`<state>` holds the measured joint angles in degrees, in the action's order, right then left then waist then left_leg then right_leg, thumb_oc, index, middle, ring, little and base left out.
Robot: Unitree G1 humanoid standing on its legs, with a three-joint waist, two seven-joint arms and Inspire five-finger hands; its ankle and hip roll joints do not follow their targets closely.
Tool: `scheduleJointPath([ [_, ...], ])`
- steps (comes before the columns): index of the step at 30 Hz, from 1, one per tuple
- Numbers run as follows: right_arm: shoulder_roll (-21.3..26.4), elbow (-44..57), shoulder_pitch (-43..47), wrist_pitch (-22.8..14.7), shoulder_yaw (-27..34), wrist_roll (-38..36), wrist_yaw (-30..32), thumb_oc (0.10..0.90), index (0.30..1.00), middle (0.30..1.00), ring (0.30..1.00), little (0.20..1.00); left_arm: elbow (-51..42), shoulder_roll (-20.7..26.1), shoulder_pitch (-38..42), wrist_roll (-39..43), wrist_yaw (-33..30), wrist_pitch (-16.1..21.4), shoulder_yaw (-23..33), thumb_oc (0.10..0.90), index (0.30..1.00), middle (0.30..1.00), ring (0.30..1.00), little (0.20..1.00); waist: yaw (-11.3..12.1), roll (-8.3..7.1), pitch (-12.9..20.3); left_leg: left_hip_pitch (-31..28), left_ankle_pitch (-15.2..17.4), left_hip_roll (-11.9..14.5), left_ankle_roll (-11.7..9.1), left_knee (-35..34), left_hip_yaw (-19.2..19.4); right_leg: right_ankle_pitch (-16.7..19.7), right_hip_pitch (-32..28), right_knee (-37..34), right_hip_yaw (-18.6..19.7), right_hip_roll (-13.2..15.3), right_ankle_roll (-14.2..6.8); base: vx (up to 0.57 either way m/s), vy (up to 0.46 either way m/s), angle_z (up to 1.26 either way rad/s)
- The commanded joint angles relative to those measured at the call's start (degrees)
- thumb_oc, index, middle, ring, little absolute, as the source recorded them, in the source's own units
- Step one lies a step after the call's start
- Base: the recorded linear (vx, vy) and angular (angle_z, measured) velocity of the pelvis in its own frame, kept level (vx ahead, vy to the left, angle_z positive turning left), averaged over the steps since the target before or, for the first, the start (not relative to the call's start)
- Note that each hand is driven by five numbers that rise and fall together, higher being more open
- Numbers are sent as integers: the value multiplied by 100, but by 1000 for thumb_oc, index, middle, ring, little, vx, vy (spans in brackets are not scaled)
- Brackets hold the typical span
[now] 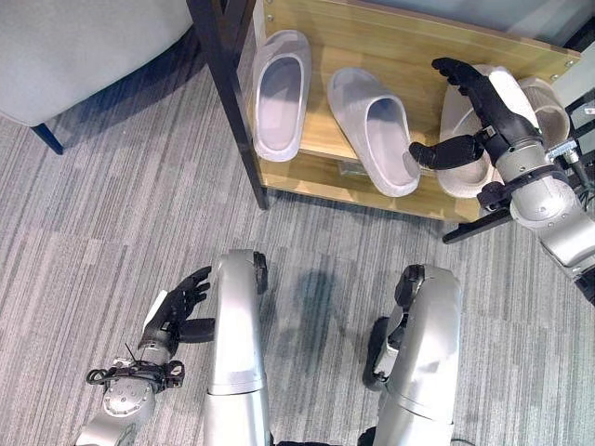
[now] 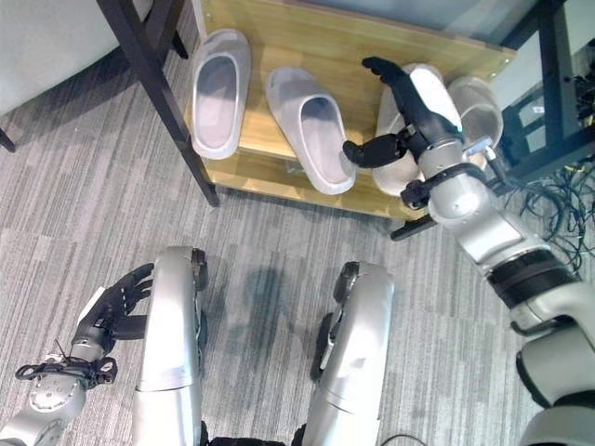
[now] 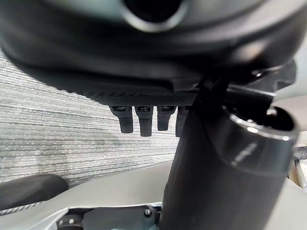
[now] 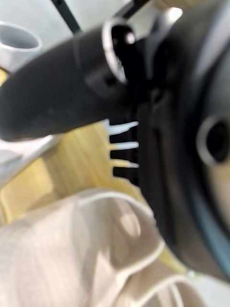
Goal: Arrange the slippers neatly on the shoe rack.
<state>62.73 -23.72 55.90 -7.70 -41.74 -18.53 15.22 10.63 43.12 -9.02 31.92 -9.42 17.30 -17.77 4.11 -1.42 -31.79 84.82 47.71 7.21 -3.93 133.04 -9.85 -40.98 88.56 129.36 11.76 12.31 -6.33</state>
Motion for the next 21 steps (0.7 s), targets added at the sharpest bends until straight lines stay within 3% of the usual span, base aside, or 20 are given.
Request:
scheduleJointPath([
  [1,559,441,455,-408,758,-166,303,800,900,900,900,900,729,-457,1155,-133,-640,-322,205,800,900,900,900,900,-193,-136,200,514,-168,224,540,-79,631,-131,139,164,-349,481,920,0,0,0],
  [21,-193,456,678,-267,314,-401,249,800,900,900,900,900,685,-411,1482,-57,-735,-302,162,800,900,900,900,900,-173,-164,200,514,-176,244,546,-153,728,-107,139,125,-347,483,948,0,0,0],
])
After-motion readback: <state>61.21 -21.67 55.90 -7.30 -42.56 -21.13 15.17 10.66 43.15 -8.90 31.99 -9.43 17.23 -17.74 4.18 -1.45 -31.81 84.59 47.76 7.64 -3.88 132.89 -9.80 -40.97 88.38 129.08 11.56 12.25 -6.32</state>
